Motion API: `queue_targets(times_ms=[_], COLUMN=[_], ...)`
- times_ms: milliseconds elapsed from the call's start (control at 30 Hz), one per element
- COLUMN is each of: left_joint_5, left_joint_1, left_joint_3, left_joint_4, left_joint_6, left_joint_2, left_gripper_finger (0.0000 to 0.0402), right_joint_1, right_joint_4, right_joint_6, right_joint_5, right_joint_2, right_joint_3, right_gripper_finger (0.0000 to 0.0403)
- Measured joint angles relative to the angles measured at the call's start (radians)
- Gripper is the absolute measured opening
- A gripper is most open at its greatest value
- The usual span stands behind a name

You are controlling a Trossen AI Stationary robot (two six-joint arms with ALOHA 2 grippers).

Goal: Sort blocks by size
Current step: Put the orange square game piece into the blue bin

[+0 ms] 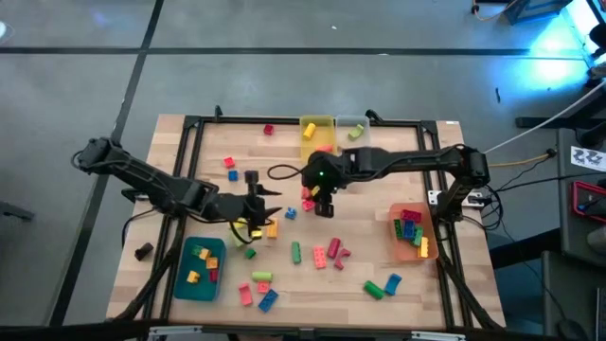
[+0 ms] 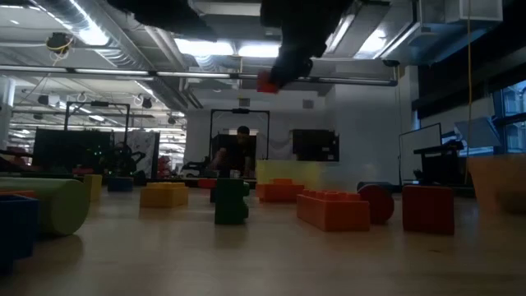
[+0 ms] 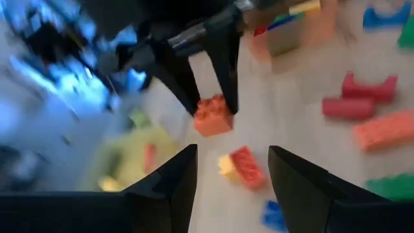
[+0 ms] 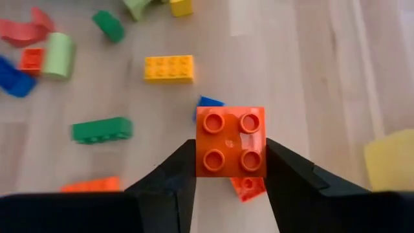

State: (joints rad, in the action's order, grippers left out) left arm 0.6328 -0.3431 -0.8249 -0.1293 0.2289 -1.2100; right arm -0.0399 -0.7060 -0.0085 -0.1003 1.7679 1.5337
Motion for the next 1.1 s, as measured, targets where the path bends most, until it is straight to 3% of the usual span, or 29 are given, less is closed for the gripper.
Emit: queue_targets(times_ms=[233, 400, 567, 700, 967, 1100], left_joint_5=[0.000, 0.000, -0.001, -0.001, -0.002, -0.004], left_joint_1=[0.018, 0.028, 0.033, 0.045, 0.079, 0.092], left_joint_3=[0.000, 0.000, 0.000, 0.000, 0.000, 0.000], left_joint_4=[0.162, 0.301, 0.388, 0.417, 0.460, 0.460], left_joint_6=[0.331, 0.498, 0.644, 0.679, 0.692, 0.687], left_joint_2=[-0.094, -0.185, -0.251, -0.287, -0.322, -0.322], left_gripper_finger=[0.0172, 0.0172, 0.0172, 0.0172, 0.0172, 0.0172], right_joint_1=[0.000, 0.000, 0.000, 0.000, 0.000, 0.000], right_joint_4=[-0.016, -0.001, 0.001, 0.001, 0.009, 0.010], right_joint_6=[0.052, 0.061, 0.086, 0.117, 0.119, 0.120], right_joint_5=[-0.124, -0.133, -0.137, -0.140, -0.140, -0.139], right_joint_2=[0.000, 0.000, 0.000, 0.000, 0.000, 0.000], right_joint_3=[0.020, 0.020, 0.020, 0.020, 0.020, 0.020], right_gripper_finger=[0.0167, 0.0147, 0.0159, 0.0171, 0.0144, 0.0162])
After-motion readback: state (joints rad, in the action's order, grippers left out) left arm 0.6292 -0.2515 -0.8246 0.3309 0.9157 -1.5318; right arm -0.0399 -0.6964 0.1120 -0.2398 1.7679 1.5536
